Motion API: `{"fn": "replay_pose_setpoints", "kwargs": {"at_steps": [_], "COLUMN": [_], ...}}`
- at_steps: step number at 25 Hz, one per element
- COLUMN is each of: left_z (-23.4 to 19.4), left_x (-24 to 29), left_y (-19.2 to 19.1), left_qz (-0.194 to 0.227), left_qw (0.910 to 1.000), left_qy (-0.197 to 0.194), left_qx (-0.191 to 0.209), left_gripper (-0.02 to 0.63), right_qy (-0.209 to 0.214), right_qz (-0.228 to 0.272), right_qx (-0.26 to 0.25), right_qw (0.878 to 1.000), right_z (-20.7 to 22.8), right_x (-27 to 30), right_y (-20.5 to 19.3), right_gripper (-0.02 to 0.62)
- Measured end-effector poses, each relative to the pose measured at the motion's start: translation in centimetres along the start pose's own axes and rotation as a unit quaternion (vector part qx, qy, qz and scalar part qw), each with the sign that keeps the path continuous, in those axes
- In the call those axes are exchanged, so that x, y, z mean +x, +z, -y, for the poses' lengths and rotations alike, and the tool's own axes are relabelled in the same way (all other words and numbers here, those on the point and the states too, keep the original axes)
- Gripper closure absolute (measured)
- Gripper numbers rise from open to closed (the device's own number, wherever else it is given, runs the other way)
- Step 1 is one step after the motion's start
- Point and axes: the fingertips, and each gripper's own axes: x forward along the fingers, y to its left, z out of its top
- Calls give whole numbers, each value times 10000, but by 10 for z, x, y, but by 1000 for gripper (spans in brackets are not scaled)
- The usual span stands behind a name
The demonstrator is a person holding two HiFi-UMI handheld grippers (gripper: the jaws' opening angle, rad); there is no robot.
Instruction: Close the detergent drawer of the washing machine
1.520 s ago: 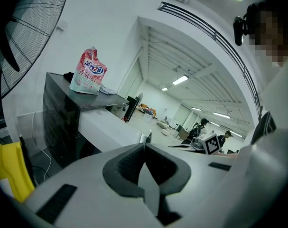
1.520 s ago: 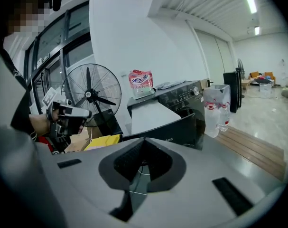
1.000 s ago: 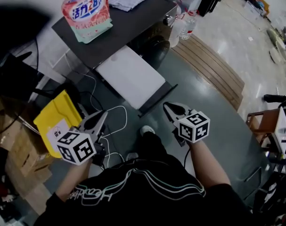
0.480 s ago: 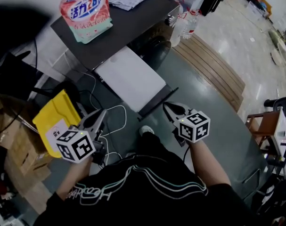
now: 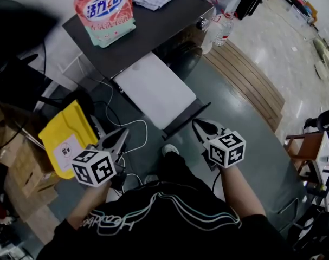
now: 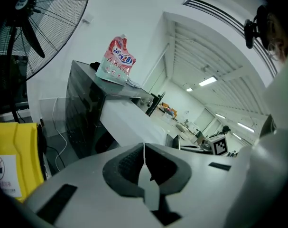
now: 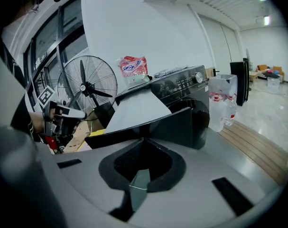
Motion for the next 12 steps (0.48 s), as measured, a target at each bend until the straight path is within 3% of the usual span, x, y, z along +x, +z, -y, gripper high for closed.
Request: {"fn": "replay_pose_setpoints", "kwargs": {"at_steps": [12], "left_z": [0], "left_x": [11], "left_y": [-14], "left_qz": [-161], "left_qw": [9998], "left_qy": [-2], "left_qx": [-145], "left_gripper": [576], "right_qy": [117], "right_qz": [70], "right_qx": [238], "right_qw": [9996], "right_z": [0], "right_x": [-1], "right_y": [2], "right_gripper": [569]}}
